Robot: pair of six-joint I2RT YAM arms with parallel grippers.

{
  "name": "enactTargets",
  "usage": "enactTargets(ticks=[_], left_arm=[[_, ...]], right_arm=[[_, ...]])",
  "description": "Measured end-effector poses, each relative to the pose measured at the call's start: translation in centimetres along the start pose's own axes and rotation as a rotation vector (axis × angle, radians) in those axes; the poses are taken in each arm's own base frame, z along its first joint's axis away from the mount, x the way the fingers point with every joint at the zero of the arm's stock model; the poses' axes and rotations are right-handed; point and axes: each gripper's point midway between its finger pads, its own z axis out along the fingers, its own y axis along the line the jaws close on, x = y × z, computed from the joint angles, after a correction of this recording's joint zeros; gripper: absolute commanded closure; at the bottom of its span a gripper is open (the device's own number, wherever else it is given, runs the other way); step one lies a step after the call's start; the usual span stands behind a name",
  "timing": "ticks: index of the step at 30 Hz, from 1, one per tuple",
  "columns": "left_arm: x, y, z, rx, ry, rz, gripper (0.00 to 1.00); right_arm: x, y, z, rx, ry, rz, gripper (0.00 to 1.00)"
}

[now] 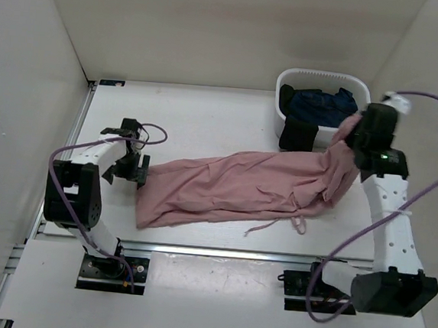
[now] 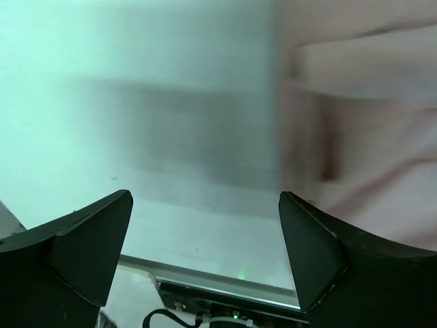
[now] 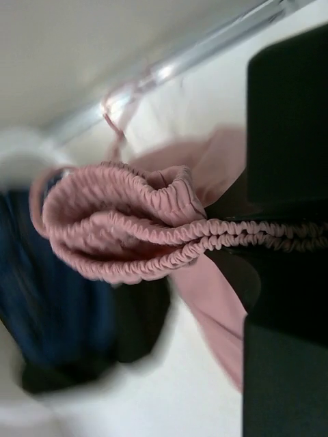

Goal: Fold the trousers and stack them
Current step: Fold the trousers

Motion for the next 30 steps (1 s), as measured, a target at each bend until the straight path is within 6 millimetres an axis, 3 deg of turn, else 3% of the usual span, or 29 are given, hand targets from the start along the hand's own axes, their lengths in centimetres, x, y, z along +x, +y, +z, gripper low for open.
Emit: enactTargets(ticks=[3, 5, 7, 9, 11, 14, 17, 18, 20, 21, 23, 28, 29, 30], left_arm=[[2.3, -0.4, 1.8, -0.001, 0.093, 0.022, 0.00], [3.5, -0.7, 2.6, 0.007, 0.145, 0.037, 0.00], [3.7, -0.8, 2.6, 0.010, 0.152, 0.040, 0.00], [3.6, -0.8, 2.6, 0.012, 0.153, 0.042, 0.00], [3.6, -0.8, 2.7, 0.013, 0.156, 0.044, 0.00], [3.6, -0.8, 2.7, 0.015, 0.158, 0.049, 0.00], [3.6, -0.8, 2.7, 0.016, 0.158, 0.051, 0.00], [3.6, -0.8, 2.7, 0.016, 0.158, 0.051, 0.00], [3.6, -0.9, 2.7, 0.016, 0.158, 0.052, 0.00], [3.6, -0.9, 2.7, 0.016, 0.158, 0.052, 0.00], [3.6, -0.9, 2.7, 0.017, 0.158, 0.052, 0.00], [3.6, -0.9, 2.7, 0.017, 0.158, 0.052, 0.00], [3.6, -0.9, 2.7, 0.017, 0.158, 0.052, 0.00], [3.6, -0.9, 2.7, 0.017, 0.158, 0.052, 0.00]], right_arm=[[3.7, 8.9, -2.8, -0.181, 0.038, -0.201, 1.00], [8.5, 14.6, -5.0, -0.287, 0.094, -0.338, 1.00], [13.9, 18.5, -6.8, -0.331, 0.149, -0.457, 1.00], [18.7, 20.6, -7.9, -0.334, 0.195, -0.554, 1.00], [22.8, 21.4, -8.3, -0.310, 0.231, -0.632, 1.00], [26.8, 21.4, -8.1, -0.250, 0.271, -0.722, 1.00], [29.0, 21.6, -7.9, -0.229, 0.299, -0.783, 0.85], [29.4, 21.7, -8.0, -0.234, 0.307, -0.792, 0.75], [30.1, 22.1, -8.5, -0.268, 0.340, -0.801, 0.48], [30.6, 22.5, -8.9, -0.299, 0.362, -0.807, 0.26], [31.2, 23.5, -9.8, -0.372, 0.398, -0.824, 0.18], [31.3, 26.4, -12.5, -0.552, 0.417, -0.847, 0.16], [30.7, 26.6, -12.8, -0.566, 0.408, -0.835, 0.18], [29.8, 26.5, -12.9, -0.569, 0.391, -0.813, 0.31]])
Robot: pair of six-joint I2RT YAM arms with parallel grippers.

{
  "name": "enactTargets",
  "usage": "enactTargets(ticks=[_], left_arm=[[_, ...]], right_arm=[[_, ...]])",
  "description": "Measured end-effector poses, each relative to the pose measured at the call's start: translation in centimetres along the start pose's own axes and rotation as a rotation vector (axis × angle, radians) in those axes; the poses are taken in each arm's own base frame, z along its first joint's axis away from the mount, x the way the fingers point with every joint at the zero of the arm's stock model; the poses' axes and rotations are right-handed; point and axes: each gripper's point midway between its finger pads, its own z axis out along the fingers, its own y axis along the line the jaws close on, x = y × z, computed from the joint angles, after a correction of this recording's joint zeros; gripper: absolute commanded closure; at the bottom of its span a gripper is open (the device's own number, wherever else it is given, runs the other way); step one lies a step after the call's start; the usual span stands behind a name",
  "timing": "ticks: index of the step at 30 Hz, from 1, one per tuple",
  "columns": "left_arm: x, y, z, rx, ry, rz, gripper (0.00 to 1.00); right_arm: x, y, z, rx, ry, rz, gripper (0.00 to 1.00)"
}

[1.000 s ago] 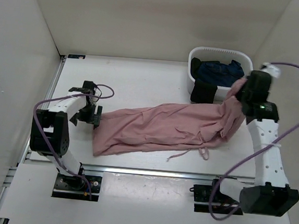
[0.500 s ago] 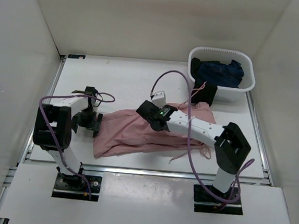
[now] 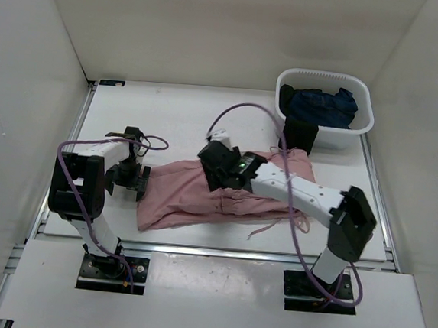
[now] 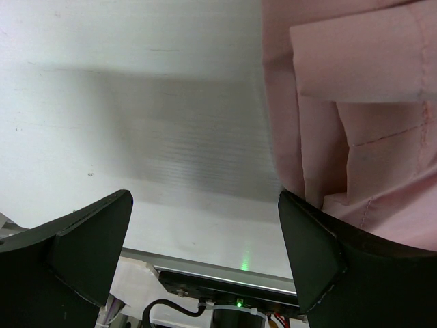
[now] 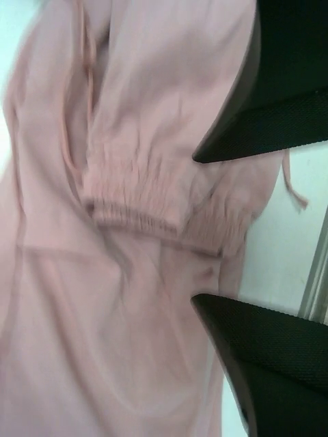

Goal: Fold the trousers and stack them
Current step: Fold the trousers

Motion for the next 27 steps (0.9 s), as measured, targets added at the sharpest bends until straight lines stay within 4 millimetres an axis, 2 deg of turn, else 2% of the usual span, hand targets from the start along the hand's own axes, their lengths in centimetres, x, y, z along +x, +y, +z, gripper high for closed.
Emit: enactTargets(ticks=[1, 3, 4, 6, 7, 9, 10, 12, 14, 15, 17, 18, 20, 21, 23, 24, 26, 27], left_arm=[[0.0, 0.0, 0.0, 0.000, -0.001, 0.001, 0.00], [0.0, 0.0, 0.0, 0.000, -0.001, 0.001, 0.00], [0.0, 0.0, 0.0, 0.000, -0.001, 0.001, 0.00], [0.0, 0.0, 0.0, 0.000, -0.001, 0.002, 0.00], [0.0, 0.0, 0.0, 0.000, -0.001, 0.002, 0.00], [0.0, 0.0, 0.0, 0.000, -0.001, 0.002, 0.00], [0.0, 0.0, 0.0, -0.001, -0.001, 0.002, 0.00], [0.0, 0.0, 0.0, -0.002, -0.001, 0.002, 0.00], [0.0, 0.0, 0.0, -0.002, -0.001, 0.002, 0.00], [0.0, 0.0, 0.0, -0.002, -0.001, 0.002, 0.00], [0.0, 0.1, 0.0, -0.004, -0.001, 0.001, 0.00], [0.0, 0.1, 0.0, -0.005, -0.002, 0.001, 0.00], [0.0, 0.1, 0.0, -0.006, -0.003, 0.001, 0.00], [0.0, 0.1, 0.0, -0.007, -0.003, 0.001, 0.00], [0.0, 0.1, 0.0, -0.007, -0.003, 0.001, 0.00], [0.0, 0.1, 0.0, -0.007, -0.003, 0.001, 0.00], [0.0, 0.1, 0.0, -0.007, -0.003, 0.001, 0.00], [0.0, 0.1, 0.0, -0.007, -0.003, 0.002, 0.00]], right_arm=[[-0.6, -1.0, -0.8, 0.012, -0.024, 0.024, 0.42], [-1.5, -4.5, -2.3, 0.066, -0.069, 0.133, 0.66], [-1.7, -6.6, -2.9, 0.098, -0.085, 0.199, 0.84], [-1.0, -11.3, -3.0, 0.177, -0.090, 0.325, 0.97], [-0.1, -13.2, -2.6, 0.215, -0.081, 0.373, 1.00], [4.0, -16.2, -1.0, 0.294, 0.003, 0.442, 1.00], [6.2, -16.8, 0.1, 0.314, 0.046, 0.467, 1.00], [12.2, -17.3, 2.0, 0.340, 0.181, 0.512, 1.00], [17.2, -17.5, 3.2, 0.346, 0.275, 0.580, 1.00], [18.2, -17.7, 3.4, 0.355, 0.289, 0.619, 1.00], [17.5, -17.8, 3.3, 0.331, 0.255, 0.678, 0.99], [17.1, -17.7, 3.4, 0.320, 0.240, 0.689, 0.95], [15.9, -17.4, 3.3, 0.300, 0.215, 0.693, 0.78], [15.1, -17.3, 3.1, 0.293, 0.199, 0.694, 0.56], [13.0, -17.4, 2.1, 0.285, 0.141, 0.714, 0.33], [11.9, -17.9, 1.0, 0.290, 0.100, 0.718, 0.19], [10.2, -19.0, -1.1, 0.303, 0.013, 0.764, 0.10], [9.6, -19.9, -2.4, 0.314, -0.033, 0.789, 0.02]])
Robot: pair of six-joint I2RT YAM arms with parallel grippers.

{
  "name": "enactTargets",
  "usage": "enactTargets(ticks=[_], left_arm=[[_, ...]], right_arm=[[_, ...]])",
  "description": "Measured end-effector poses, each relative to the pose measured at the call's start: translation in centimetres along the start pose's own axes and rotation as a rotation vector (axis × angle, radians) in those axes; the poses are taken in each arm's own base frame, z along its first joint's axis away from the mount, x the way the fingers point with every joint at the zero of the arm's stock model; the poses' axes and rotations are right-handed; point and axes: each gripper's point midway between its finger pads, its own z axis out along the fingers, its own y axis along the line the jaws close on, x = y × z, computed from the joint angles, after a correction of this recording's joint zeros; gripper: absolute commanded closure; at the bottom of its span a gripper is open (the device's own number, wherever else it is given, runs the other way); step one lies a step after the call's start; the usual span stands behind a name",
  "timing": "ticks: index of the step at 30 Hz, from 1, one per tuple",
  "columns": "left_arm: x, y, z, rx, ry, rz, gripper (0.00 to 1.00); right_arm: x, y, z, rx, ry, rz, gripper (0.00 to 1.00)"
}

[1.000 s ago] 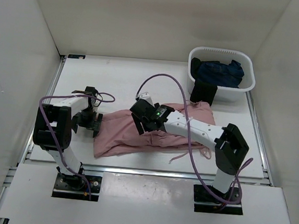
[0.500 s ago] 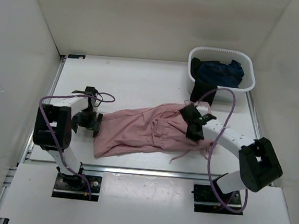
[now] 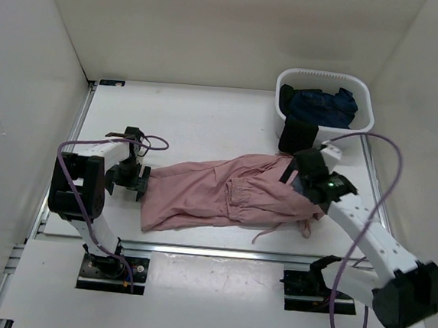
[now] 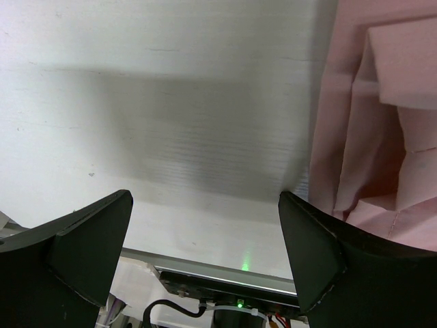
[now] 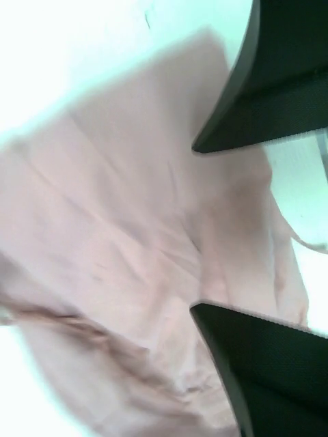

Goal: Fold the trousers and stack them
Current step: Fold the trousers

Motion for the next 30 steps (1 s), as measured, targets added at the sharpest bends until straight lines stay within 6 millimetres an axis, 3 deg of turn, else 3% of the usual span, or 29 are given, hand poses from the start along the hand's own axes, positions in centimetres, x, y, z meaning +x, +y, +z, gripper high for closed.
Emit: enactTargets(ticks=[3, 6, 9, 11, 15, 19, 20, 22, 23, 27, 30], left_arm=[[0.0, 0.0, 0.0, 0.000, 0.000, 0.000, 0.00], [0.0, 0.0, 0.0, 0.000, 0.000, 0.000, 0.00], [0.0, 0.0, 0.0, 0.000, 0.001, 0.000, 0.00], [0.0, 0.0, 0.0, 0.000, 0.001, 0.000, 0.00], [0.0, 0.0, 0.0, 0.000, 0.000, 0.000, 0.00], [0.0, 0.0, 0.0, -0.001, -0.001, -0.001, 0.00], [0.0, 0.0, 0.0, -0.001, -0.001, -0.001, 0.00], [0.0, 0.0, 0.0, -0.001, -0.001, -0.001, 0.00], [0.0, 0.0, -0.1, 0.000, -0.001, -0.001, 0.00], [-0.5, 0.0, -0.3, 0.001, -0.004, -0.005, 0.00], [-1.9, 0.2, -0.7, 0.000, -0.033, -0.013, 0.00]], right_arm=[[-3.4, -2.9, -1.9, 0.019, -0.104, 0.084, 0.01], [-4.4, -6.0, -0.7, 0.065, -0.059, 0.123, 0.01], [-3.0, -8.5, 2.6, 0.111, 0.073, 0.154, 0.01], [-0.3, -9.6, 4.6, 0.092, 0.163, 0.180, 0.01], [3.6, -10.7, 6.3, 0.038, 0.248, 0.254, 0.03], [3.8, -9.9, 7.3, -0.062, 0.232, 0.303, 0.40], [3.8, -9.7, 7.5, -0.085, 0.228, 0.308, 0.68], [4.0, -9.2, 7.6, -0.125, 0.235, 0.325, 0.94], [3.9, -9.2, 7.5, -0.135, 0.238, 0.336, 1.00], [3.2, -10.5, 6.7, -0.098, 0.244, 0.365, 1.00], [-0.9, -11.3, 4.4, -0.041, 0.186, 0.317, 1.00]])
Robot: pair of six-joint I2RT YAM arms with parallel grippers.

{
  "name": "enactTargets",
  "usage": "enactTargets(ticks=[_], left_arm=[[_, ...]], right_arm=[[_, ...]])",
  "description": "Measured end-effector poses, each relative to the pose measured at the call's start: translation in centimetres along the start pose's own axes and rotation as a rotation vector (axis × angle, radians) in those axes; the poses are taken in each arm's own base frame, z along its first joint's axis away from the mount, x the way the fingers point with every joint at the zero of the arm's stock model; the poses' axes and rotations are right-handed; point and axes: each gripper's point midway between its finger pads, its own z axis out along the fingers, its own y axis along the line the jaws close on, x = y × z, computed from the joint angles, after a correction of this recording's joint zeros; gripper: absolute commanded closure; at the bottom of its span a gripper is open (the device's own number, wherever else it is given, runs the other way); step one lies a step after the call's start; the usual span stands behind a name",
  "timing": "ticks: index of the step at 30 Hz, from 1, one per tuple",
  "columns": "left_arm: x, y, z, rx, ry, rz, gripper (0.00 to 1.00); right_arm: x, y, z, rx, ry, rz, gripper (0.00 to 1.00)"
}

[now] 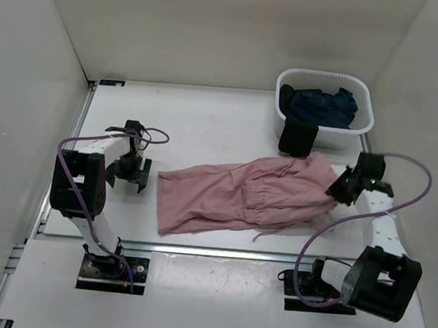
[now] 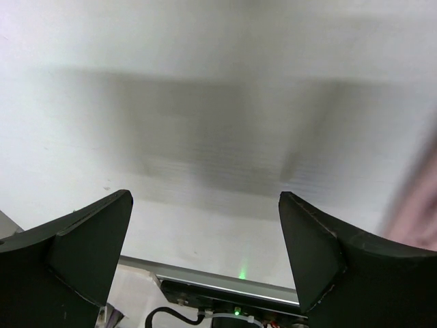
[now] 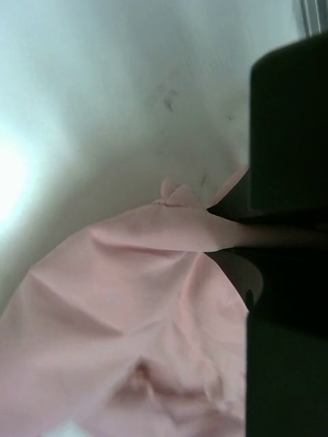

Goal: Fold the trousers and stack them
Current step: Fold the trousers

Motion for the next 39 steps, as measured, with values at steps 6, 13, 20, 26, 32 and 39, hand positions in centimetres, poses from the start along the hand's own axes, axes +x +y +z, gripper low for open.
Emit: enactTargets(ticks=[6, 13, 20, 26, 32, 39], left_arm=[[-2.3, 0.1, -1.2, 0.007, -0.062, -0.016, 0.00], [-2.7, -0.3, -0.7, 0.026, -0.039, -0.010, 0.00], [-2.5, -0.4, -0.7, 0.030, -0.028, -0.008, 0.00], [-2.4, -0.4, -0.8, 0.030, -0.025, -0.007, 0.00], [-2.4, -0.4, -0.8, 0.030, -0.025, -0.007, 0.00], [-2.4, -0.3, -0.8, 0.029, -0.025, -0.007, 0.00]], right_arm=[[-8.6, 11.9, -11.1, -0.071, -0.319, -0.384, 1.00], [4.6, 25.6, -13.1, -0.209, -0.185, -0.995, 1.00], [17.8, 16.5, -6.3, 0.061, 0.155, -1.369, 1.00], [16.7, 13.7, -8.9, 0.049, 0.095, -1.311, 1.00], [16.9, 13.7, -12.1, -0.075, 0.003, -1.296, 0.66], [23.2, 7.2, -12.8, -0.149, 0.320, -1.446, 0.27]])
